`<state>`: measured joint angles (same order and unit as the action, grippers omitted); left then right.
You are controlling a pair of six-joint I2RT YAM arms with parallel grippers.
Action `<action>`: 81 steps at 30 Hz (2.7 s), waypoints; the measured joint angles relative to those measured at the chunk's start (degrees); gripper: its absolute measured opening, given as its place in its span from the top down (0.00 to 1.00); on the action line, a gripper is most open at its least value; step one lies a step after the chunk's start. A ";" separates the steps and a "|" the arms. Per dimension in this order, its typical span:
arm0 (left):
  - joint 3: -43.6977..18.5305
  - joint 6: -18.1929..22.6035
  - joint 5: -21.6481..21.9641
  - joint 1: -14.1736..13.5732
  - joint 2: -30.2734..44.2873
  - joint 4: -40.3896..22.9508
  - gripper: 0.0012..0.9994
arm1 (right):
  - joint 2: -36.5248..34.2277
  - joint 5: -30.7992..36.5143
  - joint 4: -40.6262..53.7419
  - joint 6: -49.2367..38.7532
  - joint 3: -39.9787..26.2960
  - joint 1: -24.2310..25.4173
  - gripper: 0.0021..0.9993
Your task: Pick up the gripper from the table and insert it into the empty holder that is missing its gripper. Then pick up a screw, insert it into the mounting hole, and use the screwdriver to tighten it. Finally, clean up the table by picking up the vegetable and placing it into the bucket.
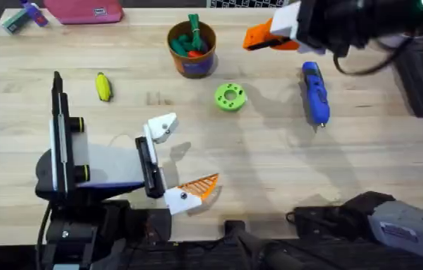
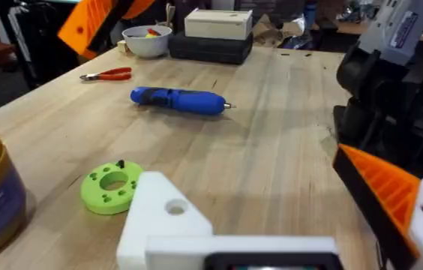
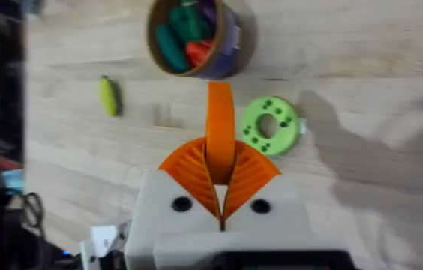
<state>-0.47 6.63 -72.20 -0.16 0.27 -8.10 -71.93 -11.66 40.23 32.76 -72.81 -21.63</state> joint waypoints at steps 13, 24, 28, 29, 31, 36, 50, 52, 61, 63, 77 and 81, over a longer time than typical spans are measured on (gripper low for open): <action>0.00 0.00 -0.01 0.00 0.00 0.00 0.01 | 13.11 -25.52 -37.40 13.23 28.06 0.83 0.99; 0.00 0.00 -0.01 0.00 0.00 0.00 0.01 | 13.06 -40.74 -53.68 21.50 42.83 0.83 0.99; 0.00 0.00 0.01 0.00 0.00 0.00 0.01 | 12.37 -45.72 -58.85 21.78 46.69 0.83 0.99; 0.00 0.00 0.00 0.00 0.00 0.00 0.01 | 11.89 -47.08 -60.35 21.63 47.41 0.83 0.99; 0.00 0.00 0.01 0.00 0.00 0.00 0.01 | 10.79 -49.62 -62.59 21.12 48.39 0.83 0.99; 0.00 0.00 -0.01 0.00 0.00 0.00 0.01 | 6.15 -56.12 -66.73 19.19 48.88 0.83 0.99; 0.00 0.00 0.01 0.00 0.00 0.00 0.01 | -8.70 -66.92 -72.37 18.56 47.78 0.64 0.99; 0.00 0.00 -0.01 0.00 0.00 0.00 0.01 | -10.08 -67.29 -72.41 19.12 46.38 0.25 0.99; 0.00 0.00 0.01 0.00 0.00 0.00 0.01 | -12.84 -67.72 -72.66 22.99 41.17 -2.11 0.99; 0.00 0.00 0.01 0.00 0.00 0.00 0.01 | -12.84 -67.70 -72.78 23.44 40.59 -2.37 0.99; 0.00 0.00 0.30 0.07 0.00 0.07 0.01 | -12.84 -65.42 -80.52 27.45 40.82 -4.45 0.99; 0.00 -0.01 0.49 0.09 0.00 0.11 0.01 | -12.84 -65.11 -83.59 30.41 41.49 -4.45 0.99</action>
<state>-0.47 6.63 -71.70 -0.08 0.27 -7.99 -84.77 -76.77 -43.36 63.17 -31.32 -26.09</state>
